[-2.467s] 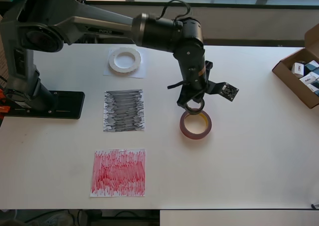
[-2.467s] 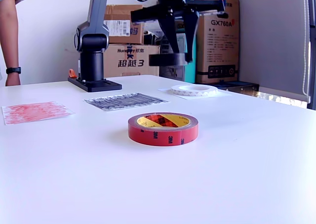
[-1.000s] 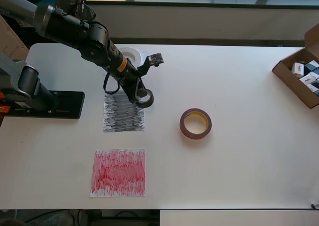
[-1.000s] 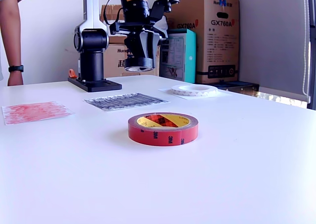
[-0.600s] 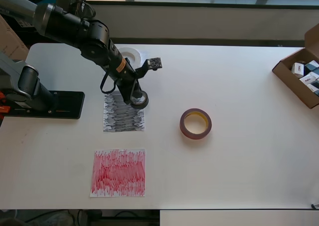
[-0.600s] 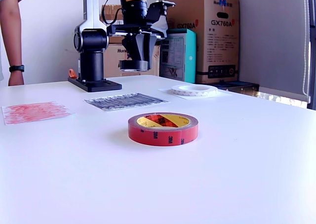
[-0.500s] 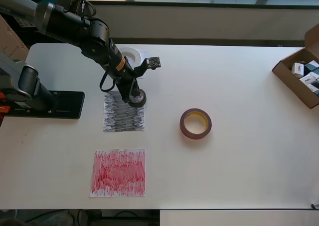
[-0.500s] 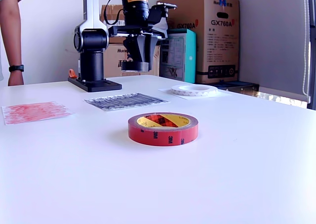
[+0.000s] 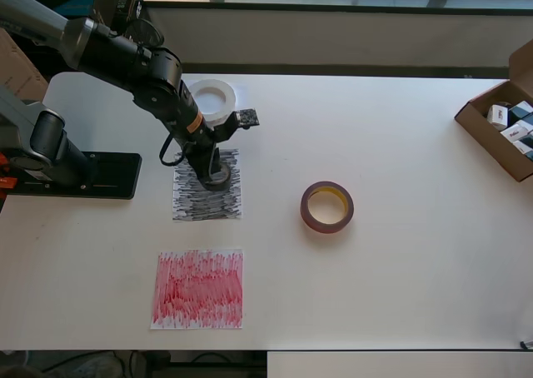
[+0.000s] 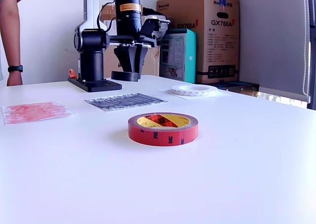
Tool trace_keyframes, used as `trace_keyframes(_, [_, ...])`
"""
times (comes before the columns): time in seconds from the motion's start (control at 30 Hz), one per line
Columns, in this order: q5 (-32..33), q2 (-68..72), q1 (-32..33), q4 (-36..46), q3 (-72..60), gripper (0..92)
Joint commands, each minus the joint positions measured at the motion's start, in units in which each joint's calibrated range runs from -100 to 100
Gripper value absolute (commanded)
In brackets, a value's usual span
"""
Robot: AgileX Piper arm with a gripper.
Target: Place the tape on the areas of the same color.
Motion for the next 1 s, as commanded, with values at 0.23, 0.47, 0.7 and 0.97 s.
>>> trace_keyframes(0.23, [-3.24, 0.45, 0.7, -0.51, 4.61, 0.0])
trace_keyframes(0.47, [-3.24, 0.45, 0.47, -1.79, 5.16, 0.0])
trace_keyframes(0.7, [-2.91, 0.45, 0.07, -6.28, 5.25, 1.2])
trace_keyframes(0.97, [-2.5, 0.45, 0.07, -6.28, 5.25, 24.6])
